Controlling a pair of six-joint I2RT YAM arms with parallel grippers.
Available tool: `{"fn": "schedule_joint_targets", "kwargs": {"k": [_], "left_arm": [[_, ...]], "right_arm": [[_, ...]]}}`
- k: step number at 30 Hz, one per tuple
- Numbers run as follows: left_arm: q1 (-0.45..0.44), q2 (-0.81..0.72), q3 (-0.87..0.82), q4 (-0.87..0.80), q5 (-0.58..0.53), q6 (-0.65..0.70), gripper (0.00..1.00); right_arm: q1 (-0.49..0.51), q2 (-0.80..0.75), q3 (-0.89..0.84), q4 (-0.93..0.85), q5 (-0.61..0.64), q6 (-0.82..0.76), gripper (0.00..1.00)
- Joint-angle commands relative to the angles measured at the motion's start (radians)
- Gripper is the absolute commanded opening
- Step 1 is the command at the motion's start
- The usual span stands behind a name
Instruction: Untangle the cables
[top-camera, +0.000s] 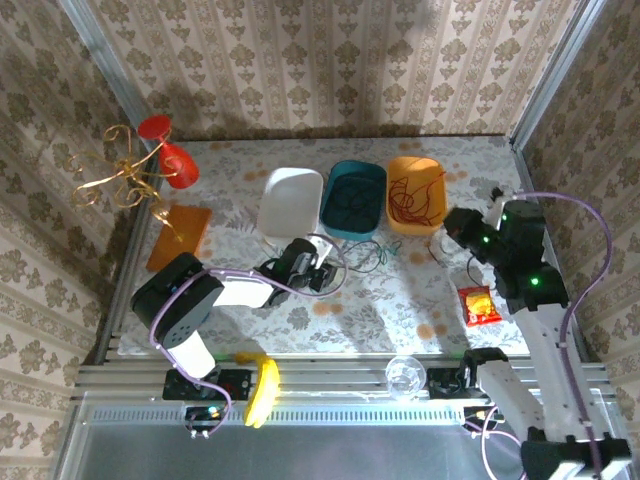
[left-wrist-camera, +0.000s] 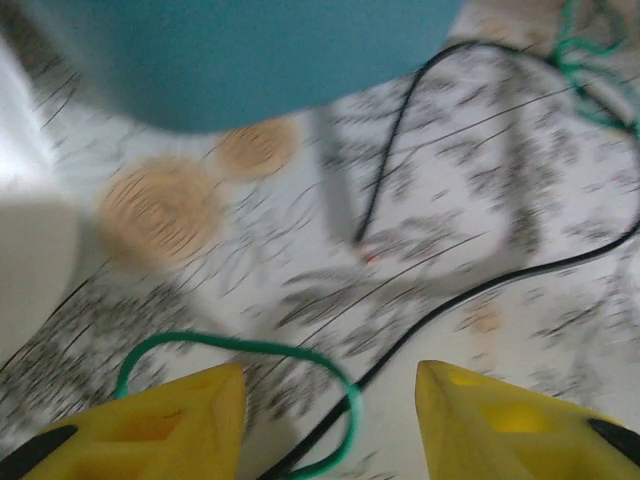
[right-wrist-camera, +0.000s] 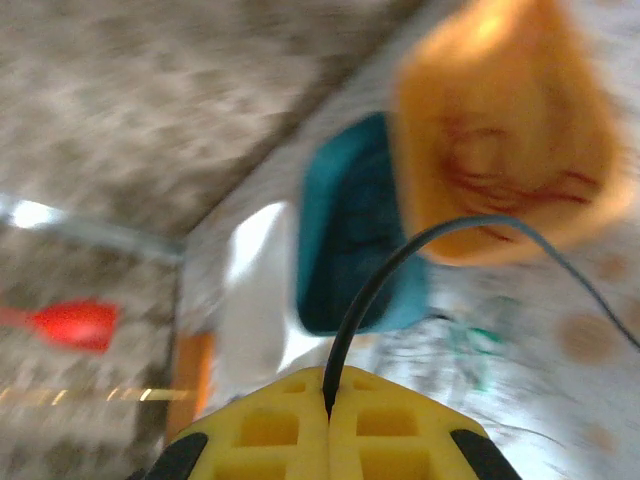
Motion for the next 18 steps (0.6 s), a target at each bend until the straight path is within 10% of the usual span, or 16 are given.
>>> {"fn": "schedule_joint_targets", "kwargs": {"k": [1,4,11,18], "left_arm": [[-0.013,-0.003,0.048,0.012,0.047,0.021,0.03],[-0.013,-0.004,0.057,0.061,0.044,-0.033,0.04],[-0.012,-0.069,-0.019,0.192,-0.074,-0.196,0.42],[-0.008,-0.225,-0.086,0.119,-0.31,-0.221,0.48]], "right_arm": [[0.146,0.073,0.132,0.122,0.002,-0.117,0.0],[0.233,0.197,0.212,0.172,0.043,-0.135,0.0],[0.258,0.536,0.328,0.417,0.026,-0.015,0.0],[0.261,0.828,0.461,0.561,-0.137,0.111,0.0]]}}
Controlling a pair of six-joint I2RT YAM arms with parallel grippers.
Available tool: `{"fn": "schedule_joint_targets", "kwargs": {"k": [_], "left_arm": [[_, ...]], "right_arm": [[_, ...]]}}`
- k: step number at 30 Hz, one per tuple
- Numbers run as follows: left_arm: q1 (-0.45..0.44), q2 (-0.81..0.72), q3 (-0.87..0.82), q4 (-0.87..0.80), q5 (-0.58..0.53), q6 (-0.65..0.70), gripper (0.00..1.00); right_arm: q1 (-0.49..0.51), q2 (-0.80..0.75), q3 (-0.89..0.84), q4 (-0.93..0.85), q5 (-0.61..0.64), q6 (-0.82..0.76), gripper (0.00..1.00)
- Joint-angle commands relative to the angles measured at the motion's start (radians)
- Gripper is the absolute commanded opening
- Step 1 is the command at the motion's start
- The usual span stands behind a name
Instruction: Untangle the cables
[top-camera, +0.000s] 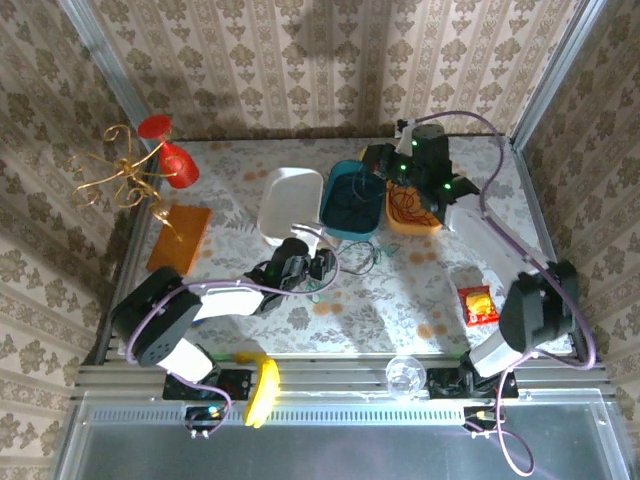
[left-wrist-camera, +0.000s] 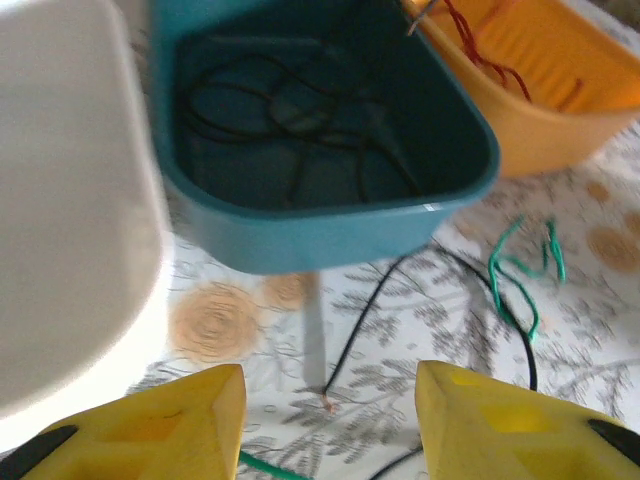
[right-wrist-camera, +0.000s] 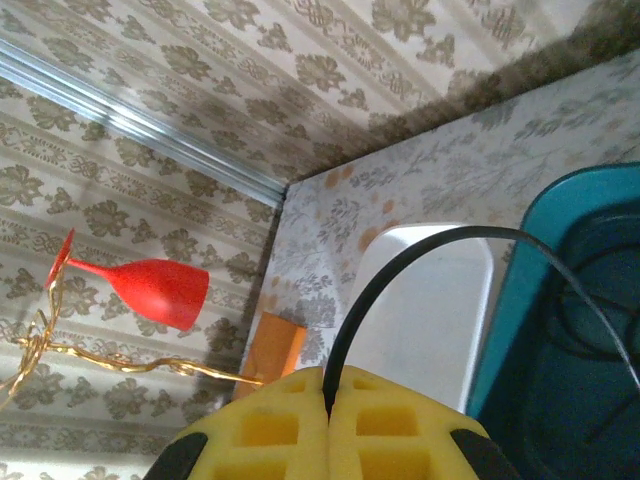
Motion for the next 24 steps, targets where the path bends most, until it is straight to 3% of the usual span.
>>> {"fn": "schedule_joint_targets", "kwargs": {"k": [1,7,11,12,14,17,19,24], "left_arm": [[0.012,-0.081,-0.021,-0.035,-0.177,-0.037,0.48],[0.053,-0.146,-0.045,-0.092,-0.209,-0.033,0.48],[0.057,-0.145,-0.033,-0.105,-0.187,-0.008,0.48],[0.057,-0.145,-0.027,-0.112,-0.181,-0.003,0.48],[0.059,-0.144,-0.021,-0.112,-0.167,-0.003,0.48],[0.06,-0.143,-0.019,-0.113,-0.157,-0.014,0.48],[0.064,-0.143,-0.022,-0.112,-0.155,-0.026,0.48],[0.065,-0.13,-0.022,-0.112,-0.144,-0.033,0.49]], "right_arm": [[0.01,0.062,0.063,0.125,-0.104,0.085,0.0],[0.012,0.176,0.059,0.137,-0.11,0.108,0.0],[0.008,0.239,0.04,0.085,-0.005,0.085,0.0],[0.003,0.246,0.032,0.063,0.034,0.085,0.05],[0.002,0.248,0.032,-0.008,0.13,0.069,0.31],[0.008,0.23,0.042,-0.127,0.259,0.032,0.46],[0.009,0.219,0.046,-0.175,0.286,0.008,0.52],[0.01,0.171,0.037,-0.243,0.32,-0.045,0.54]]}}
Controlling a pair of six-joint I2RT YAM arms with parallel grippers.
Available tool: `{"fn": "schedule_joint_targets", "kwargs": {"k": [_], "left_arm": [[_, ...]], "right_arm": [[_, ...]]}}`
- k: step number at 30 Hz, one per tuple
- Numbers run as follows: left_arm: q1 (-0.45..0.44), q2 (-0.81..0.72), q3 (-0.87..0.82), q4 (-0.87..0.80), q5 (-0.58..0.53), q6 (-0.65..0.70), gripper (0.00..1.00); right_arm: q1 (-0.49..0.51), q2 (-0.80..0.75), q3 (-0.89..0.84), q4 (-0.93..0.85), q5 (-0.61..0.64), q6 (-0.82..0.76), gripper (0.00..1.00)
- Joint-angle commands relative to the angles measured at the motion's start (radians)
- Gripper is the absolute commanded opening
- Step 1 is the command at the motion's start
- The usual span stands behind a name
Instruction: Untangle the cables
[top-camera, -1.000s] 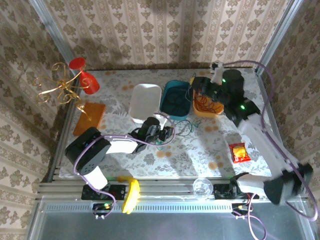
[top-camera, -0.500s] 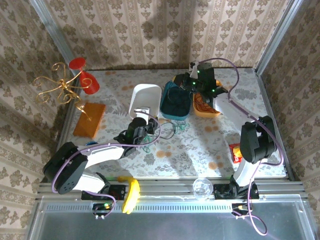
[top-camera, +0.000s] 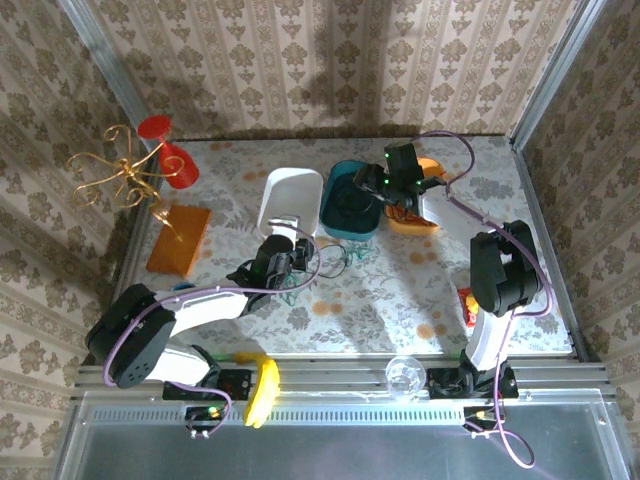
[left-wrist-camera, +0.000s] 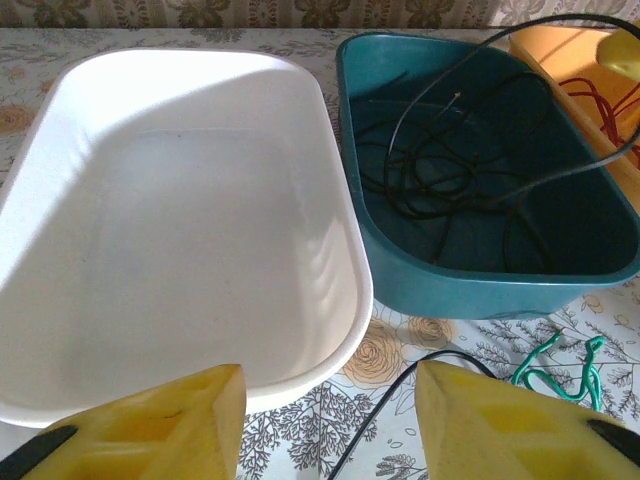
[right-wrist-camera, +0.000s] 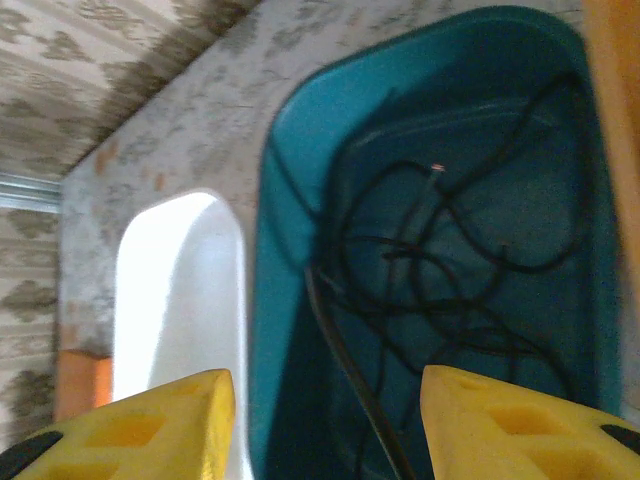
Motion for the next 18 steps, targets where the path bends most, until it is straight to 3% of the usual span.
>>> {"fn": "schedule_joint_targets", "kwargs": {"k": [1,8,13,18], "left_arm": [[0.006,0.008,0.009,-0.012,0.016,-0.016,0.48],[0.015,0.024,0.014,0.008,0.056,-0.032,0.49],[0.027,0.041,0.02,0.019,0.082,-0.052,0.49],[0.046,0.045,0.005,0.037,0.101,-0.105,0.49]], "right_arm": [[0.006,-0.091,-0.006,-0.085,0.095,-0.058,0.54],[0.048,-0.202,-0.052,-0.159,0.208,-0.208,0.54],[0.104,-0.258,-0.094,-0.181,0.057,-0.332,0.51],[0.235,-0.273,-0.181,-0.2,-0.118,-0.39,0.49]]}}
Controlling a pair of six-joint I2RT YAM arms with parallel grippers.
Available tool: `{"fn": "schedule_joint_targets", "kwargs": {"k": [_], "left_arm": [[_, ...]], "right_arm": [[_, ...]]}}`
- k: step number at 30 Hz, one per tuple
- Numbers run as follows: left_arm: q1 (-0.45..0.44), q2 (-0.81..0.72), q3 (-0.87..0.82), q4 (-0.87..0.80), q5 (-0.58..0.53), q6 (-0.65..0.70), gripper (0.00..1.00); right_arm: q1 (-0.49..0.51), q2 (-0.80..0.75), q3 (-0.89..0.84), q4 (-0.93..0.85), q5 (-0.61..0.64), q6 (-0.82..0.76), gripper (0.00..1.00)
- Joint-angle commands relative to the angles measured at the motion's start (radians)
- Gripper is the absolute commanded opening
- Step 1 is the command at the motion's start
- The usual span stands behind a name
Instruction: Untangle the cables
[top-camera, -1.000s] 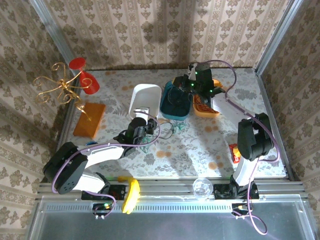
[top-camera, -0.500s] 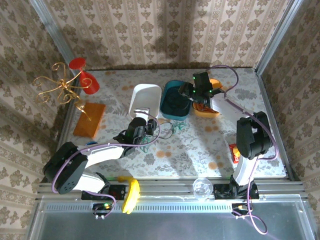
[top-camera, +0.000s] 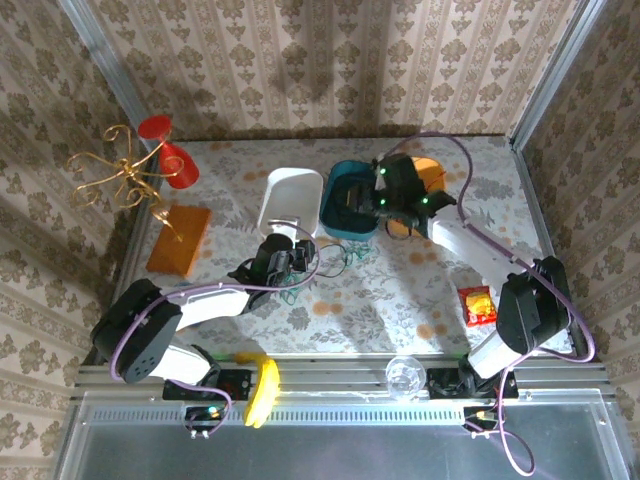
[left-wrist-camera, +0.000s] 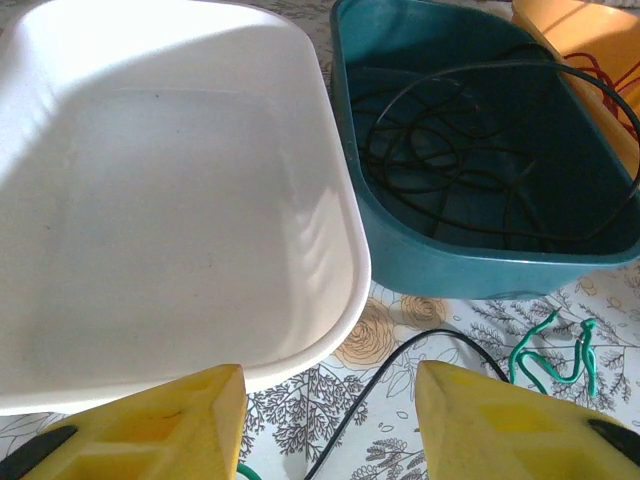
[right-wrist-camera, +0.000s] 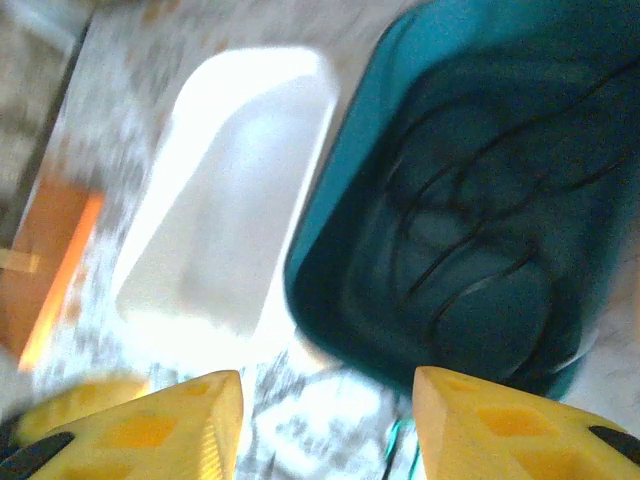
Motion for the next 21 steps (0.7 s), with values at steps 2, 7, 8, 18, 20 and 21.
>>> {"fn": "schedule_joint_targets", "kwargs": {"k": [2,7,8,18,20,21], "left_arm": [[0.03,0.001,-0.012,0.046,0.034,-0.088,0.49],[0.055,-0.035,-0.047,0.042,0.044,-0.166,0.48],[0.061,-0.049,-0.053,0.029,0.048,-0.187,0.48],[0.193,-0.209,-0.138,-0.095,0.133,-0.43,0.75],[0.203,-0.237,-0.132,-0.14,0.142,-0.422,0.79],[0.205,-0.25,-0.126,-0.169,0.141,-0.415,0.82]], "right_arm": [[0.105,0.008,-0.066,-0.062,-0.172,-0.091,0.48],[0.19,0.093,-0.068,-0.122,-0.257,-0.176,0.48],[0.204,0.113,-0.055,-0.143,-0.251,-0.193,0.47],[0.254,0.324,0.085,-0.205,-0.107,-0.284,0.5],[0.279,0.354,0.115,-0.217,-0.024,-0.32,0.5],[0.29,0.368,0.129,-0.245,0.015,-0.334,0.51]]}}
